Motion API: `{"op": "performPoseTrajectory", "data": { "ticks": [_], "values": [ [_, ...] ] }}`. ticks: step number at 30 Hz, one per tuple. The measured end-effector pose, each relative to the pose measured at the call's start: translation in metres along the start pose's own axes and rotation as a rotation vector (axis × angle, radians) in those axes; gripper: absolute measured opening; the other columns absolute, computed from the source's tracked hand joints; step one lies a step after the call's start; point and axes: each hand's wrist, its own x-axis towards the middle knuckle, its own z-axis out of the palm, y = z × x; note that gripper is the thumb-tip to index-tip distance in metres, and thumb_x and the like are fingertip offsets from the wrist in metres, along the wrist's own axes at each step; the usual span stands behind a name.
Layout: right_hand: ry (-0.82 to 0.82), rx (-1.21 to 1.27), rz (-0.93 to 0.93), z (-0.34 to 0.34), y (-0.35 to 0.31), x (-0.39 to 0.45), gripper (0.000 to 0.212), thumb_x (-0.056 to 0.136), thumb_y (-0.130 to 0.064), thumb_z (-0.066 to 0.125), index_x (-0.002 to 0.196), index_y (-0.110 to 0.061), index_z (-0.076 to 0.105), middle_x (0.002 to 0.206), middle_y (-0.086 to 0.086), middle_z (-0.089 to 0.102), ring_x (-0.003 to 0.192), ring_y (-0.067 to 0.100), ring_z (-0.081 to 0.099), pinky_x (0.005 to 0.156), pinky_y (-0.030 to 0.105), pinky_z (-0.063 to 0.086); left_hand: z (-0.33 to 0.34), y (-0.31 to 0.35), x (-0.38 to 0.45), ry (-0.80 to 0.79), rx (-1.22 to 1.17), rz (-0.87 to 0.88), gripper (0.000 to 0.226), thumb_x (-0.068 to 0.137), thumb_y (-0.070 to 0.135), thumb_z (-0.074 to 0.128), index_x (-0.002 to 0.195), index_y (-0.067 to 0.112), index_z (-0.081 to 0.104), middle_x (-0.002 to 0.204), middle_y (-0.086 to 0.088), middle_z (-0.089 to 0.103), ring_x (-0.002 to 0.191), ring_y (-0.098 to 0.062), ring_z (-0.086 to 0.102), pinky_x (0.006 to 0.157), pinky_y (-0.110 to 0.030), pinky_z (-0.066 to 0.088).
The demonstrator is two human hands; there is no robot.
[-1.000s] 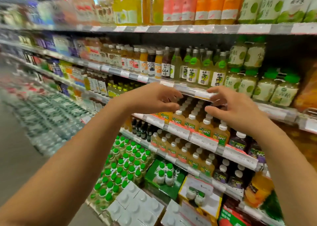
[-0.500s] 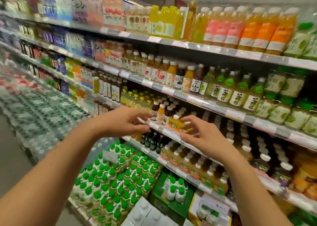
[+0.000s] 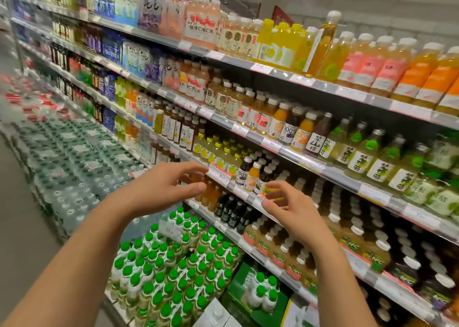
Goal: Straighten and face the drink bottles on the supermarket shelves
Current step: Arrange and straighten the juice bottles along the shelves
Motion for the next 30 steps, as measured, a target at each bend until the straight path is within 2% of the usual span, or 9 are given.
{"op": "performPoseTrajectory", "data": {
  "ticks": [11, 15, 17, 22, 23, 25, 26, 28, 30],
  "values": [
    [0.102, 0.049, 0.019, 0.024, 0.031, 0.085, 0.039, 0.095, -0.047, 0.066, 0.132, -0.04, 0.056, 0.119, -0.018, 0.066, 0.102, -0.005, 0.063, 0.078, 0.015, 0.049, 0.003, -0.033, 0.084, -0.089, 0.135, 0.04, 0.051, 0.091, 0.056, 0.061, 0.14, 0.043, 0.052, 0.129, 0.028, 0.061, 0.112, 0.013, 0.058, 0.102, -0.03, 0.052],
    [0.156, 0.138, 0.073, 0.025, 0.05, 0.127, 0.037, 0.097, -0.038, 0.067, 0.132, -0.035, 0.057, 0.118, -0.014, 0.066, 0.095, -0.008, 0.063, 0.063, 0.006, 0.048, 0.005, -0.05, 0.134, -0.14, 0.207, 0.054, 0.051, 0.092, 0.057, 0.06, 0.141, 0.045, 0.05, 0.13, 0.031, 0.059, 0.113, 0.016, 0.055, 0.1, -0.022, 0.05],
    [0.185, 0.165, 0.092, 0.024, 0.06, 0.148, 0.038, 0.097, -0.038, 0.067, 0.133, -0.034, 0.057, 0.12, -0.014, 0.066, 0.093, -0.012, 0.062, 0.063, 0.006, 0.047, 0.005, -0.056, 0.161, -0.158, 0.244, 0.067, 0.051, 0.092, 0.056, 0.059, 0.141, 0.046, 0.049, 0.133, 0.031, 0.056, 0.115, 0.018, 0.052, 0.097, -0.015, 0.046],
    [0.268, 0.162, 0.116, 0.014, 0.083, 0.194, 0.036, 0.095, -0.037, 0.068, 0.13, -0.033, 0.059, 0.117, -0.015, 0.068, 0.093, -0.017, 0.06, 0.072, 0.006, 0.048, 0.013, -0.068, 0.223, -0.135, 0.315, 0.136, 0.059, 0.093, 0.055, 0.058, 0.148, 0.044, 0.039, 0.143, 0.029, 0.047, 0.128, 0.007, 0.048, 0.108, -0.024, 0.041],
    [0.283, 0.154, 0.119, 0.011, 0.087, 0.2, 0.036, 0.095, -0.038, 0.069, 0.129, -0.034, 0.059, 0.115, -0.015, 0.069, 0.093, -0.014, 0.062, 0.077, 0.009, 0.051, 0.015, -0.071, 0.232, -0.129, 0.303, 0.147, 0.062, 0.092, 0.054, 0.059, 0.149, 0.044, 0.037, 0.144, 0.028, 0.046, 0.13, 0.006, 0.046, 0.109, -0.025, 0.04],
    [0.296, 0.134, 0.131, 0.005, 0.091, 0.209, 0.038, 0.094, -0.04, 0.068, 0.131, -0.036, 0.058, 0.112, -0.015, 0.069, 0.091, -0.009, 0.065, 0.088, 0.03, 0.058, 0.018, -0.078, 0.251, -0.121, 0.27, 0.161, 0.066, 0.09, 0.057, 0.059, 0.151, 0.043, 0.035, 0.145, 0.025, 0.048, 0.131, 0.002, 0.047, 0.109, -0.029, 0.042],
    [0.303, 0.129, 0.144, 0.002, 0.093, 0.213, 0.04, 0.095, -0.039, 0.068, 0.133, -0.036, 0.056, 0.112, -0.015, 0.069, 0.089, -0.008, 0.066, 0.088, 0.036, 0.058, 0.02, -0.081, 0.261, -0.12, 0.254, 0.166, 0.067, 0.089, 0.059, 0.059, 0.151, 0.043, 0.036, 0.144, 0.023, 0.051, 0.131, 0.001, 0.048, 0.109, -0.032, 0.044],
    [0.325, 0.125, 0.164, -0.007, 0.098, 0.217, 0.044, 0.095, -0.035, 0.068, 0.136, -0.037, 0.053, 0.112, -0.015, 0.067, 0.086, -0.008, 0.065, 0.085, 0.036, 0.059, 0.023, -0.086, 0.282, -0.114, 0.233, 0.184, 0.067, 0.09, 0.058, 0.06, 0.15, 0.042, 0.037, 0.143, 0.021, 0.053, 0.129, 0.0, 0.051, 0.108, -0.036, 0.046],
    [0.342, 0.097, 0.178, -0.015, 0.103, 0.223, 0.048, 0.095, -0.035, 0.068, 0.139, -0.038, 0.05, 0.114, -0.014, 0.067, 0.085, -0.007, 0.065, 0.081, 0.029, 0.056, 0.03, -0.088, 0.305, -0.1, 0.225, 0.221, 0.065, 0.092, 0.054, 0.061, 0.151, 0.04, 0.038, 0.144, 0.019, 0.053, 0.129, -0.002, 0.051, 0.108, -0.037, 0.046]
  ]
}}
